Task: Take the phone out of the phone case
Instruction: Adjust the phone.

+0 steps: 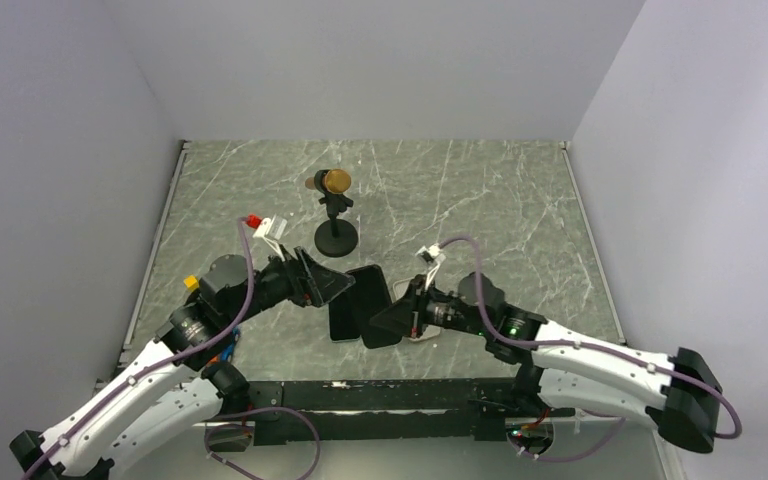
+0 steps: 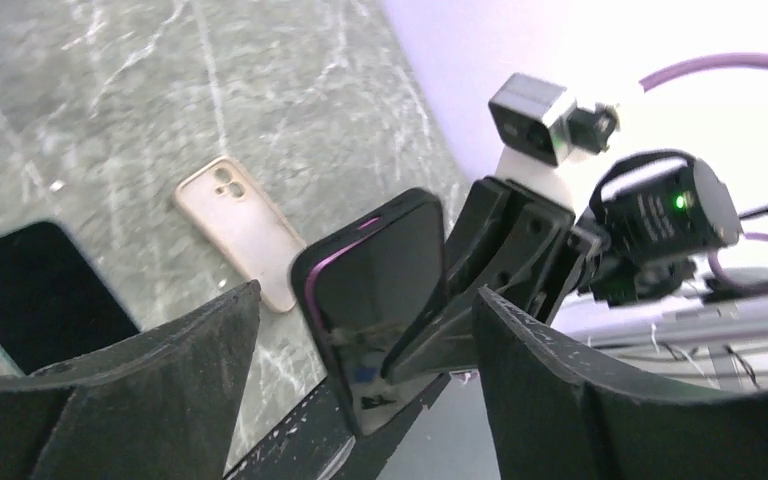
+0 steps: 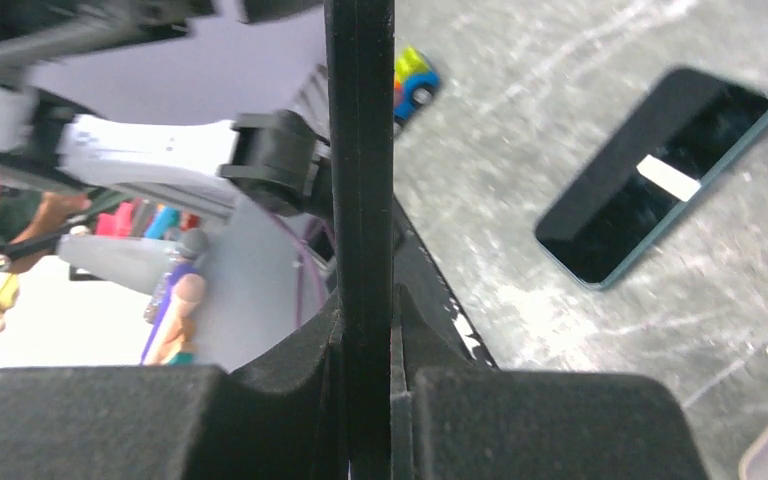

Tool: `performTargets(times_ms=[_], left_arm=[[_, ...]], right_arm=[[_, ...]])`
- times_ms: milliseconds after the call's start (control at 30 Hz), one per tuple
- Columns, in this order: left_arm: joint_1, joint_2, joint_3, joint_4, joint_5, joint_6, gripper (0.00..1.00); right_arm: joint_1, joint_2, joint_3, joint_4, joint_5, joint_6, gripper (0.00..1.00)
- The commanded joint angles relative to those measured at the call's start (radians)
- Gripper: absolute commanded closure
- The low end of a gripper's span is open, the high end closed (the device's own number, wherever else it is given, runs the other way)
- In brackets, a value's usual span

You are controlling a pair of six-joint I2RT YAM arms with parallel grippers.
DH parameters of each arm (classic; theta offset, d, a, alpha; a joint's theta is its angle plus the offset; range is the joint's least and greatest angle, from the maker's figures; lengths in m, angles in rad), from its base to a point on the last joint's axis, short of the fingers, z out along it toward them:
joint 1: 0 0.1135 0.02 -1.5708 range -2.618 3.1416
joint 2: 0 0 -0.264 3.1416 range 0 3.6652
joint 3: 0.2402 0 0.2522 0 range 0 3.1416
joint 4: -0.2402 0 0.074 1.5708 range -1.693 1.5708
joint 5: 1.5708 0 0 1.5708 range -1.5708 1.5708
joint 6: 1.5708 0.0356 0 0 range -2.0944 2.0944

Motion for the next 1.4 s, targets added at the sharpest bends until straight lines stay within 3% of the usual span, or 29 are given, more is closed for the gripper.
performTargets(times_ms=[0,133,233,467,633,667,767,833,900,1067,1200,1367], left_arm=[[0.005,0.019,-0.034,0.230,0.185,0.074,0.22],[0.006,0.068,-0.024,0.366,0.338,0.081,0.10],[0.005,0.102,-0.014,0.450,0.425,0.080,0.14],[0.005,0.105,0.036,0.389,0.398,0.127,0.53],[0.006,0.116,0.057,0.357,0.403,0.144,0.99],[0.005,0.118,0.061,0.353,0.408,0.149,1.00],[0.004,0.136,0.081,0.354,0.452,0.166,1.00],[0.006,0.166,0.125,0.283,0.491,0.198,1.00],[0.004,0.211,0.172,0.211,0.543,0.226,1.00],[0.005,0.303,0.236,0.101,0.646,0.289,1.00],[0.006,0.314,0.241,0.116,0.696,0.294,1.00],[0.005,0.334,0.275,0.044,0.706,0.351,1.00]], right_arm=[[-0.043,-0.150,0.006,0.124,-0.145,-0.016,1.00],[-0.069,-0.210,0.009,0.137,-0.195,-0.004,1.00],[-0.071,-0.202,0.025,0.155,-0.226,-0.002,1.00],[-0.071,-0.179,0.011,0.236,-0.288,0.016,1.00],[-0.071,-0.178,0.026,0.191,-0.265,0.003,1.00],[-0.071,-0.175,0.043,0.151,-0.250,-0.008,0.90],[-0.074,-0.146,0.130,-0.049,-0.213,-0.080,0.43],[-0.087,-0.111,0.213,-0.210,-0.216,-0.134,0.29],[-0.113,-0.065,0.286,-0.319,-0.290,-0.196,0.23],[-0.137,0.038,0.383,-0.398,-0.497,-0.324,0.27],[-0.150,0.079,0.390,-0.389,-0.667,-0.384,0.50],[-0.160,0.090,0.391,-0.341,-0.781,-0.389,0.66]])
